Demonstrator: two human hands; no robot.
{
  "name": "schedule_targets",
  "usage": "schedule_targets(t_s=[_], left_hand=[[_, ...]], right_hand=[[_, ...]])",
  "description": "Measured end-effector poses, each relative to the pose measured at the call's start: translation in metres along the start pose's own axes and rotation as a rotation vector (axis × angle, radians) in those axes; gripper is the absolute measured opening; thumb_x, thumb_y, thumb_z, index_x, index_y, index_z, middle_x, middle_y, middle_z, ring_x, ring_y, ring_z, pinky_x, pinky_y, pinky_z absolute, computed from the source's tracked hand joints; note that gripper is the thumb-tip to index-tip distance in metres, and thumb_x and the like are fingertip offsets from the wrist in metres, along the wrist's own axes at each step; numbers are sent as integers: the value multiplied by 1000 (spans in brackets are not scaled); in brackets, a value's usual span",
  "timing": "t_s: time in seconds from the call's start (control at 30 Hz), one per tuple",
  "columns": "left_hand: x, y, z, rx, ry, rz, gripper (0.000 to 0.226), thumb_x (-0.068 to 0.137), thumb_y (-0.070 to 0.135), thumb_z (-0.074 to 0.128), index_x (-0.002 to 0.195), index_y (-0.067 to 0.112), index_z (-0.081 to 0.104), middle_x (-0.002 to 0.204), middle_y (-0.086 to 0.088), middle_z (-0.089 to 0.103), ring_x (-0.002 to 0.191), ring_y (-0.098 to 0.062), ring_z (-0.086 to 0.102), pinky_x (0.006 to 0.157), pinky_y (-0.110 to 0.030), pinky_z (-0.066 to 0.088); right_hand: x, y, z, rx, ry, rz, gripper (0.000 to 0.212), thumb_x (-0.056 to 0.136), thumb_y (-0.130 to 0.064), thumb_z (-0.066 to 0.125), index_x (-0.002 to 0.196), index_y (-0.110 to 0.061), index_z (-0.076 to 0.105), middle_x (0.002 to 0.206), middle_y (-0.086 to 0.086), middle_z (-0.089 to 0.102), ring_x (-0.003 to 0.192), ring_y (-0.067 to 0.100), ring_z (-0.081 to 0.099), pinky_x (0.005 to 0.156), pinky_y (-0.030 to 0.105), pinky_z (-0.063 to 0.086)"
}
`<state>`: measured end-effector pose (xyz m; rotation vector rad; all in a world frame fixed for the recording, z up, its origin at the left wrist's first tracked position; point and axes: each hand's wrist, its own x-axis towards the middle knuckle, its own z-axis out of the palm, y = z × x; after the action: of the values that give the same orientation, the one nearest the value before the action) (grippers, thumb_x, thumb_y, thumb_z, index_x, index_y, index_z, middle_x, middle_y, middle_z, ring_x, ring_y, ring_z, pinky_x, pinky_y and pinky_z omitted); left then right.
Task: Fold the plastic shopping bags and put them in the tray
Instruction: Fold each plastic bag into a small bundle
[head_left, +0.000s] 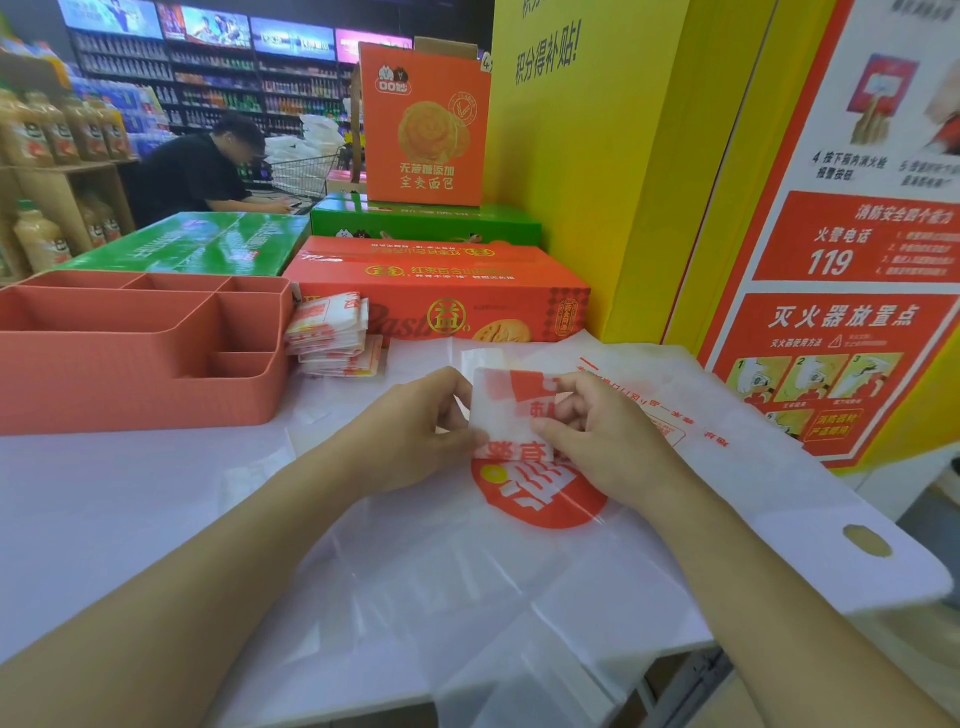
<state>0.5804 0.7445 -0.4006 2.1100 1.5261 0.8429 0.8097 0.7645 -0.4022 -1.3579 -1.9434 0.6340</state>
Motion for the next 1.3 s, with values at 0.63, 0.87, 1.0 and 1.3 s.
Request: schedule_targets(t_s=[0.63, 0.87, 1.0, 1.3], left_hand=[[3, 1, 12, 284, 26, -71, 57, 97, 37, 59, 149, 32, 36, 147, 6, 42, 132, -25, 42, 109, -49, 36], [4, 5, 15, 434, -122, -30, 41, 107, 39, 31, 145, 41, 46, 157, 23, 34, 141, -18, 33, 108, -43, 28], [3, 4, 15, 447, -155, -44, 42, 105, 49, 29, 146, 49, 40, 157, 29, 29, 143, -13, 28, 111, -44, 20], [5, 6, 13, 612, -312, -89, 52, 104, 58, 14, 155, 51, 12, 162, 31, 6, 150, -16, 15, 116, -45, 12]], right_hand=[[-5, -7, 2, -168, -36, 32, 53, 93, -36, 70, 141, -28, 47, 81, -9, 70, 81, 2, 67, 75, 34, 57], [-3, -4, 5, -289, -47, -6, 63, 92, -36, 67, 148, -30, 40, 119, -9, 51, 118, 12, 49, 94, 35, 48], [-5, -8, 4, -413, -145, -136, 50, 101, -30, 53, 149, -37, 45, 155, -20, 33, 142, 14, 23, 117, 41, 25], [-3, -2, 8, -692, -457, -54, 54, 110, -41, 17, 161, -41, 1, 166, -25, -8, 156, 18, -13, 126, 44, -4]])
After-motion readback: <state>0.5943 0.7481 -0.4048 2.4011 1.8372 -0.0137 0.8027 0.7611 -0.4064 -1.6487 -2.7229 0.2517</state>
